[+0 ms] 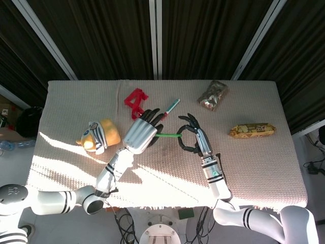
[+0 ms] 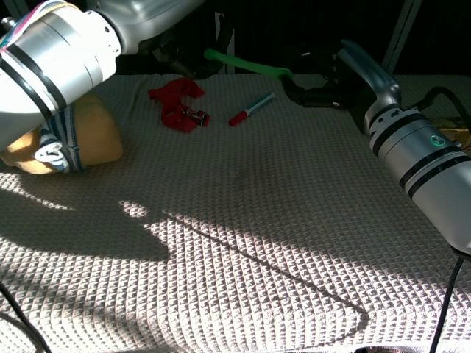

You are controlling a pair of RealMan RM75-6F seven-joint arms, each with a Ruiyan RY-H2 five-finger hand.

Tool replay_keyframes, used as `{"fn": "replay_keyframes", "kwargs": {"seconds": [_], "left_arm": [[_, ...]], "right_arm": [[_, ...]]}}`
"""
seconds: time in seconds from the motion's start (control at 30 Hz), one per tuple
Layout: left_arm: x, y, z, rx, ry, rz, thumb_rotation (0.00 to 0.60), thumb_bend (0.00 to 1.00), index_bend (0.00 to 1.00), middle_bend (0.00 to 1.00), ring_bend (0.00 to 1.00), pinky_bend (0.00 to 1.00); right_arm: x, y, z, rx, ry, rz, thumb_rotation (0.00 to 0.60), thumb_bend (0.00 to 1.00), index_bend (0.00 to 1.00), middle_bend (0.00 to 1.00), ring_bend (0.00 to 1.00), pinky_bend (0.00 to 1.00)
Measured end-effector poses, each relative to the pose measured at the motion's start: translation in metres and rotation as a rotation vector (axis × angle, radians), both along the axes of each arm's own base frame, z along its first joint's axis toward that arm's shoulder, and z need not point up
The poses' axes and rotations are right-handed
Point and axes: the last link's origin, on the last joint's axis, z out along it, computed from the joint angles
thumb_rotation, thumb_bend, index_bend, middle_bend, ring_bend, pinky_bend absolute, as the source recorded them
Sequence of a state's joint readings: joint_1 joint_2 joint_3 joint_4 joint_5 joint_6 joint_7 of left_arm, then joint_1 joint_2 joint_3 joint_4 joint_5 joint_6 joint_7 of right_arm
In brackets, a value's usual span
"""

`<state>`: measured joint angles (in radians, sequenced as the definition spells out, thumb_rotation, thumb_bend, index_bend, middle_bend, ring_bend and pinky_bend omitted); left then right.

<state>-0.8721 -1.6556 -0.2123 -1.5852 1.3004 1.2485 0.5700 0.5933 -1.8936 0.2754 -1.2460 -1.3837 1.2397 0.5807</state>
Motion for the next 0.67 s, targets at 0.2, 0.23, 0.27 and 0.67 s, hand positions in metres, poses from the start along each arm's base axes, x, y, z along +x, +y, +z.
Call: {"fn": "replay_keyframes", "kwargs": {"seconds": [0.2,0.23,0.27,0.67], "left_arm": [[-0.012,0.001,0.009,0.03,-0.029,0.02,0.6,0.33,0.59,0.26,0.16,0.25],[-0.014,0.001,0.011,0.032,-0.031,0.027,0.6,0.33,0.59,0.26,0.16,0.25],[-0.017,0.002,0.012,0.034,-0.034,0.036,0.6,0.33,0.59,0.26,0.16,0.25],[-0.041,0.0,0.025,0.054,-0.041,0.085,0.6,0.33,0.59,0.26,0.16,0.25]], "right_arm": [[-0.015,0.0,0.011,-0.02,0.011,-0.03,0.6,0.44,0.56,0.16,0.0,0.0],[-0.018,0.0,0.013,-0.024,0.011,-0.037,0.6,0.44,0.56,0.16,0.0,0.0],[-0.021,0.0,0.015,-0.026,0.011,-0.043,0.6,0.44,0.56,0.16,0.0,0.0],[-0.049,0.005,0.033,-0.056,-0.01,-0.101,0.6,0.44,0.56,0.16,0.0,0.0]]}}
